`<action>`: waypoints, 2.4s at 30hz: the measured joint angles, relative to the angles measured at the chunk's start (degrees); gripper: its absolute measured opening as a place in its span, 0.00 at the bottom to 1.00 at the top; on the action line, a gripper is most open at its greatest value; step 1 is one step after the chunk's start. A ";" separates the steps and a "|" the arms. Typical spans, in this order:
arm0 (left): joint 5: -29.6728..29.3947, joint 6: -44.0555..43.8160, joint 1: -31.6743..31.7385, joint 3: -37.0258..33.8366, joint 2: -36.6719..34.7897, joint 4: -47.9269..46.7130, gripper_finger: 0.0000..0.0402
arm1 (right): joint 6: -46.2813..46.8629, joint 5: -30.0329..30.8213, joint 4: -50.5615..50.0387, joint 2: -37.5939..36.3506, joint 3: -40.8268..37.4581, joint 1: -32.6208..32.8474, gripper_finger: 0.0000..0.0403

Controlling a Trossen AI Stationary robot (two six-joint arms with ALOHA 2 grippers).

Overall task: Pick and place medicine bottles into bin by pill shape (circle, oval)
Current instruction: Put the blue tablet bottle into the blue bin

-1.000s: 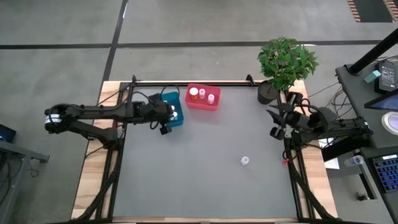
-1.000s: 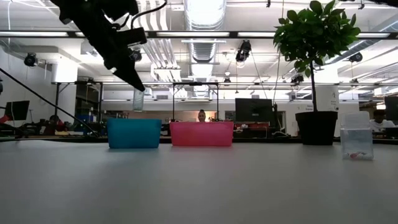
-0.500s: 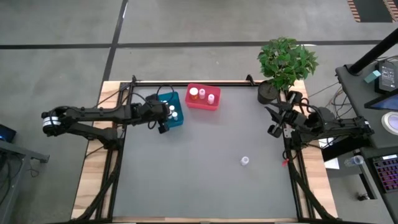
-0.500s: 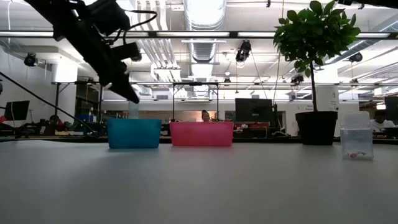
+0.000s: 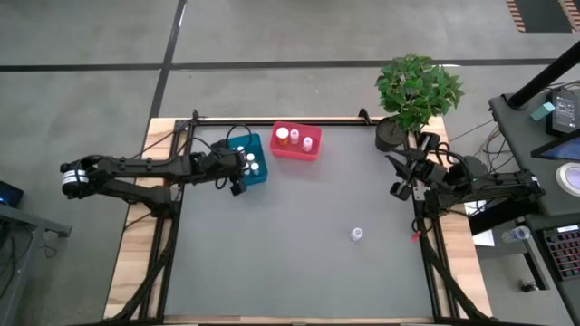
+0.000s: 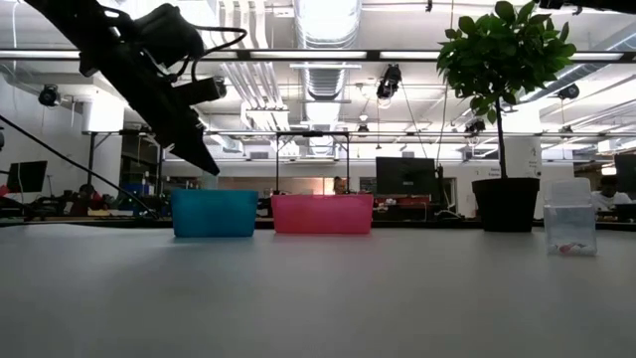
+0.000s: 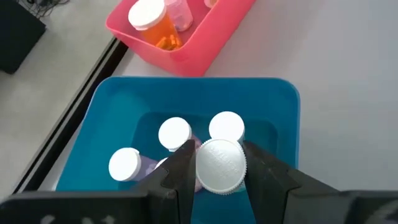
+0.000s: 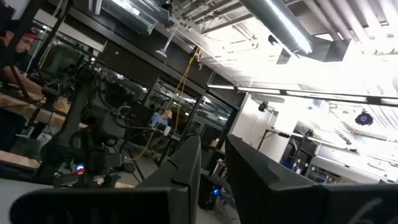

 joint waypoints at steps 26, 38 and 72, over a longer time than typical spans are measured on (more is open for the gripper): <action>-1.74 -0.62 0.02 -1.04 0.07 1.54 0.24 | 1.17 0.00 -1.57 0.00 -0.02 0.00 0.16; -2.14 -0.68 0.94 -4.37 0.22 6.45 0.24 | 1.19 -0.02 -1.62 0.02 -0.02 0.00 0.16; -1.05 -1.12 1.79 -4.57 4.59 7.41 0.25 | 1.64 0.00 -1.61 0.02 -0.02 0.00 0.16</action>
